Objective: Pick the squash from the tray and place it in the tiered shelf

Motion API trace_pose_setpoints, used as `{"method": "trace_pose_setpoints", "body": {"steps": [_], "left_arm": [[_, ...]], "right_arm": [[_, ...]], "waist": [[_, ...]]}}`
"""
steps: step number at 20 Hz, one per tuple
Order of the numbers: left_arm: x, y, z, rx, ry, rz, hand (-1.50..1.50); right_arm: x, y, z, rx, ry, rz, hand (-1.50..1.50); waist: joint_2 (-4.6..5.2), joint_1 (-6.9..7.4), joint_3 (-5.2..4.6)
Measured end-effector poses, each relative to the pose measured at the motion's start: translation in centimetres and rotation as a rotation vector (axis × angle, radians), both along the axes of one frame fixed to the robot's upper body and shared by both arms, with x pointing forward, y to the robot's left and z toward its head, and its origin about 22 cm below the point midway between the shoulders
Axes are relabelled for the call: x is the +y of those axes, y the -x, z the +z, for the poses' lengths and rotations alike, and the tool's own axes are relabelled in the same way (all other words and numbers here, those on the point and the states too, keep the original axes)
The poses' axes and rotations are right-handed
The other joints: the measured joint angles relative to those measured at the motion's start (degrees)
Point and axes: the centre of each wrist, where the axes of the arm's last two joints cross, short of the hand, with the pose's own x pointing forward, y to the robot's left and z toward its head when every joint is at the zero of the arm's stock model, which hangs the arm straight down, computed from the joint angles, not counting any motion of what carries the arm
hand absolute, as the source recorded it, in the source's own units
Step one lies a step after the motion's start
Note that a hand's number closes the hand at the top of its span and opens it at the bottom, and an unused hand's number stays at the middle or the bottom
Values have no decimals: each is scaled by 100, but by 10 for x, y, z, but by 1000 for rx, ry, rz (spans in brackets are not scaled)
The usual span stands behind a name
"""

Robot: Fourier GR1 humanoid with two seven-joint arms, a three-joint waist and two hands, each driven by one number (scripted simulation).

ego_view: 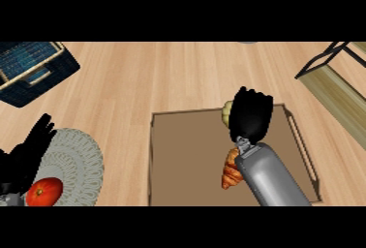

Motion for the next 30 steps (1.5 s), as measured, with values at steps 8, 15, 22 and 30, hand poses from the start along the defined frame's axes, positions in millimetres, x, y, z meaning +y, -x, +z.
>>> {"method": "trace_pose_setpoints", "body": {"steps": [8, 15, 22, 30], "left_arm": [[-4, 3, 1, 1, -1, -6, 0], [-2, -2, -3, 7, 2, -11, 0], [-4, -3, -3, 7, -5, -10, 0], [-8, -8, -1, 3, -3, -19, 0]], "right_arm": [[-90, -32, 62, -142, -372, -328, 150], [-98, -14, 133, -374, -567, -344, 150], [-100, 24, 195, -605, -641, -304, 150], [-97, 41, 248, -753, -575, -295, 150]], "waist": [[-12, 78, -13], [-33, 99, -23], [-41, 112, -25], [-34, 139, -28]]}}
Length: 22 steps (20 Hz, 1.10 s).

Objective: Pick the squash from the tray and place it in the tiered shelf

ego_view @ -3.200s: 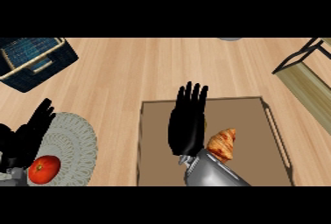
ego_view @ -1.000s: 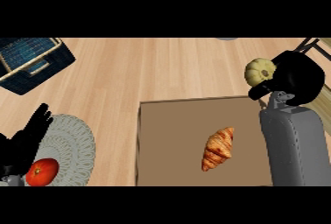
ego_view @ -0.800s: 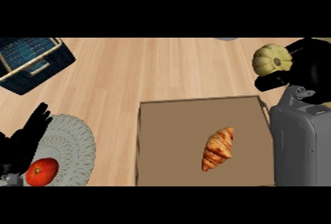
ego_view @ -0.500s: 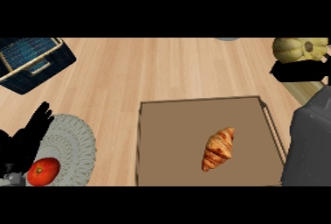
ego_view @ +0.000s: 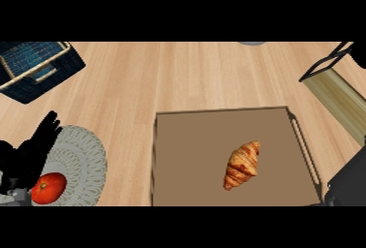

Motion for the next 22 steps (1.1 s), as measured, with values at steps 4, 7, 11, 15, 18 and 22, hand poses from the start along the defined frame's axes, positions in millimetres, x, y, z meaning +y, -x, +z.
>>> {"method": "trace_pose_setpoints", "body": {"steps": [4, 7, 11, 15, 18, 22], "left_arm": [[5, 1, -2, 0, -2, -3, 0], [6, -1, 2, 5, -5, 0, 0], [8, 2, 5, 5, 0, 2, 0], [8, -5, 5, 1, 2, 7, 0], [7, -1, 1, 1, -1, -1, 0], [6, 2, 0, 0, -1, -5, 0]], "right_arm": [[-11, -6, 18, 27, 67, -81, 150], [-24, -9, 35, 61, 100, -123, 150], [-39, -20, 53, 125, 115, -175, 150], [-55, -27, 65, 162, 113, -215, 150], [-69, -37, 69, 201, 113, -260, 150], [-97, -45, 66, 254, 116, -315, 150]], "waist": [[2, -1, -3], [-2, -7, -2], [6, 29, -2], [18, 27, 1], [25, 47, 0], [29, 48, 1]]}}
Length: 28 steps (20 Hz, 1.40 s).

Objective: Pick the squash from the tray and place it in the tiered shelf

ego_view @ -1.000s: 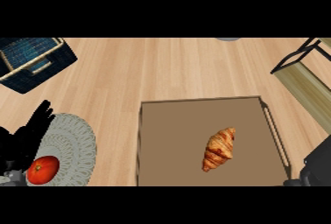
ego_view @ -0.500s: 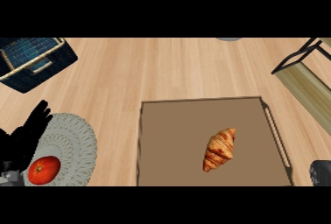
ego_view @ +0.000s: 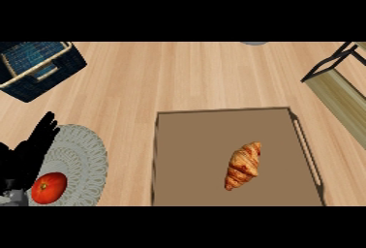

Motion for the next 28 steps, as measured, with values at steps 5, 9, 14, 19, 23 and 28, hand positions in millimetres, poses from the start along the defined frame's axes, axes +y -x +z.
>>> {"method": "trace_pose_setpoints", "body": {"steps": [5, 9, 14, 19, 23, 28], "left_arm": [[0, -5, 2, 0, 5, -4, 0], [-3, -1, -1, 2, 5, -5, 0], [-5, -1, 2, -2, 1, -4, 0], [-5, 0, 1, -3, 1, 1, 0], [1, -4, 9, -6, 3, 1, 0], [4, -1, 0, -5, 6, -1, 0]], "right_arm": [[-29, -7, -15, 18, -9, -32, 150], [-50, -17, -28, -2, -37, -46, 150], [-84, -23, -45, -10, -85, -72, 150], [-113, -16, -55, -53, -119, -156, -150], [-128, -19, -69, 1, -102, -154, -150], [-139, -11, -80, -47, -104, -119, -150]], "waist": [[2, -7, 3], [5, 11, 3], [6, 10, 4], [3, -2, 5], [4, -2, 5], [0, -10, 4]]}}
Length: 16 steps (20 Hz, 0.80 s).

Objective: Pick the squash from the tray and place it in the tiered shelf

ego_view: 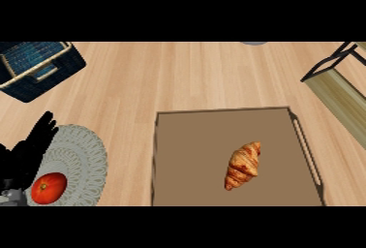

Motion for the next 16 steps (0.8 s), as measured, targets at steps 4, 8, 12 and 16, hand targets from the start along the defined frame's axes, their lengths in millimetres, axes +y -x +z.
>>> {"method": "trace_pose_setpoints", "body": {"steps": [4, 8, 12, 16], "left_arm": [[-3, 0, -2, 4, 2, 2, 0], [-6, -1, 0, 3, -1, 0, 0], [-4, -2, 2, 3, -2, 4, 0], [-5, 3, -1, 7, -1, 10, 0]], "right_arm": [[2, 2, 3, -105, -26, 15, -150], [-1, 11, 10, -232, -95, 35, -150], [2, 26, 24, -350, -148, 63, -150], [11, 52, 43, -473, -147, 83, -150]], "waist": [[-2, 3, -1], [-8, -8, 0], [-16, -27, -1], [-28, -50, -1]]}}
